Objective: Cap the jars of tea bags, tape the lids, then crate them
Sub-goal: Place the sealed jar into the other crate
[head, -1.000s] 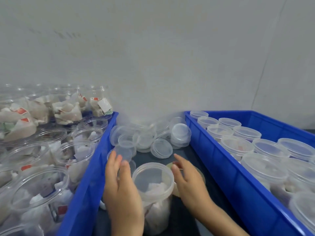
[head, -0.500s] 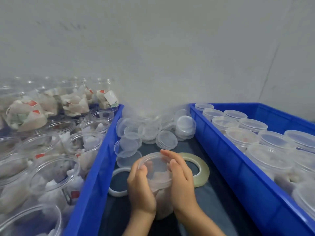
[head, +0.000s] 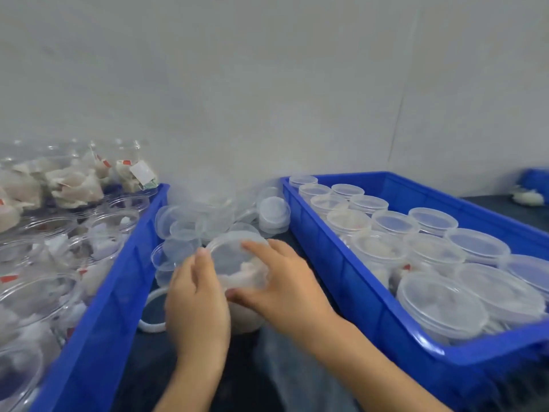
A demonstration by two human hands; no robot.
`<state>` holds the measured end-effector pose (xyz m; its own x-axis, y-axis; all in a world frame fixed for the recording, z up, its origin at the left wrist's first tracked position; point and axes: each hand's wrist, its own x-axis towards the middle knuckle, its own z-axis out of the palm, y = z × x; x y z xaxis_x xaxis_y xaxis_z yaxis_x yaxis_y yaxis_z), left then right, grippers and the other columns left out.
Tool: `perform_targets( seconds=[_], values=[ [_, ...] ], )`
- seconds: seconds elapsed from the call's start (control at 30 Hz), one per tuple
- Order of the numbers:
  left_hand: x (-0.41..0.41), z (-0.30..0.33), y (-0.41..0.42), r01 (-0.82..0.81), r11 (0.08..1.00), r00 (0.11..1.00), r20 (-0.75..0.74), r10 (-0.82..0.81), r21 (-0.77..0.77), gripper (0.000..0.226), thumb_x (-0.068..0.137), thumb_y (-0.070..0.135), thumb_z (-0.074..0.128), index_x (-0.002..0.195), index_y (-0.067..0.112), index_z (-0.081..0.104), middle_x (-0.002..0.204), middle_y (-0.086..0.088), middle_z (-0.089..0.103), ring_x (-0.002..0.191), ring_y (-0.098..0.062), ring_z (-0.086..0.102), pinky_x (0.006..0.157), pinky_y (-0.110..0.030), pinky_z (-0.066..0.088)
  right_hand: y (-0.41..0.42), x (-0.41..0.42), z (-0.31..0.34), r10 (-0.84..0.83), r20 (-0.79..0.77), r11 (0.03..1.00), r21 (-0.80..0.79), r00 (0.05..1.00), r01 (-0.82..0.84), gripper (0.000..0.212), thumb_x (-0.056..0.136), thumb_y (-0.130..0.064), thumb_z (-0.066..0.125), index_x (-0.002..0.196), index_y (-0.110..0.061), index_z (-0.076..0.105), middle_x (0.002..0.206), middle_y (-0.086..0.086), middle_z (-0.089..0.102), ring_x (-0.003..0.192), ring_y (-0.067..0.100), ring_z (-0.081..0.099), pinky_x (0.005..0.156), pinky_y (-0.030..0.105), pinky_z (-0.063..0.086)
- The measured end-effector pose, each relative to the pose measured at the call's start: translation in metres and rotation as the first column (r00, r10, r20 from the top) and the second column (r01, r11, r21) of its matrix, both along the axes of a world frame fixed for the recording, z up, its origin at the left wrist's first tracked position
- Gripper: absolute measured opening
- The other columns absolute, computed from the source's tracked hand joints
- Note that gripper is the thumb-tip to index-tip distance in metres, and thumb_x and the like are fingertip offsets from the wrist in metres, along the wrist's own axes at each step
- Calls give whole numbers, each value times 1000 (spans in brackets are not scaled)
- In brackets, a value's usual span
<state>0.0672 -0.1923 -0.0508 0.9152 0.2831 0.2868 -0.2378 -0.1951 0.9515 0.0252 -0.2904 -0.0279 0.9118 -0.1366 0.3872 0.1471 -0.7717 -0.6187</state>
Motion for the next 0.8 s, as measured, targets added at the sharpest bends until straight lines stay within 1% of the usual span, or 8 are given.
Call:
perform_targets(
  seconds=[0.07,0.13,0.23,0.33,0.43,0.57,0.7,0.8],
  values=[
    [-10,26,-15,92,996,994,64,-92,14,43,97,43,32,104,16,64,107,-2,64,103,-25,56,89,-38,41,-12,-9,19,-62,88,996,69,994,56,73,67,-55,72,134,-38,46,133,-11,45,117,11,47,98,26,39],
    [-19,55,-33,192,981,974,119,-191,8,47,96,45,33,122,13,57,119,-3,62,111,-21,54,98,-40,41,-29,-15,40,-147,179,984,127,973,125,74,68,-53,73,135,-34,47,132,-10,49,117,9,48,97,25,40],
    [-19,95,-66,363,932,915,193,-355,-6,43,98,40,39,137,22,43,125,6,55,113,-11,50,95,-27,37,-63,-22,75,-272,304,957,185,913,223,76,69,-47,77,137,-25,49,134,-5,54,123,8,47,93,15,33],
    [-14,118,-104,395,899,850,296,-437,190,45,100,32,40,143,23,35,142,0,45,128,-14,43,100,-23,31,-100,-24,105,-348,410,937,164,843,308,75,70,-48,76,134,-17,52,129,0,59,121,12,51,87,14,35],
    [-8,120,-141,411,823,731,398,-554,391,53,100,16,38,149,30,24,153,3,31,136,-11,33,100,-17,25,-138,-17,121,-429,469,895,107,772,432,72,72,-49,73,134,-19,52,119,2,64,111,17,57,89,26,44],
    [23,123,-185,460,635,648,254,-718,621,77,90,1,34,149,43,10,159,13,8,142,-11,22,96,-10,20,-196,7,122,-512,498,815,25,700,578,72,74,-53,70,135,-22,49,118,6,60,104,25,56,82,31,42],
    [49,117,-223,439,461,615,116,-780,771,88,83,-3,35,149,43,-1,159,13,6,140,-16,28,101,-31,35,-248,30,100,-594,497,720,-23,633,694,72,76,-50,71,138,-21,46,130,8,52,108,29,53,77,27,34],
    [62,102,-252,404,398,632,63,-772,824,92,83,-7,38,150,37,-7,160,6,3,145,-15,13,106,-36,33,-274,48,78,-620,509,678,-38,598,734,71,79,-45,71,140,-21,43,138,10,44,107,32,54,73,26,32]
  ],
)
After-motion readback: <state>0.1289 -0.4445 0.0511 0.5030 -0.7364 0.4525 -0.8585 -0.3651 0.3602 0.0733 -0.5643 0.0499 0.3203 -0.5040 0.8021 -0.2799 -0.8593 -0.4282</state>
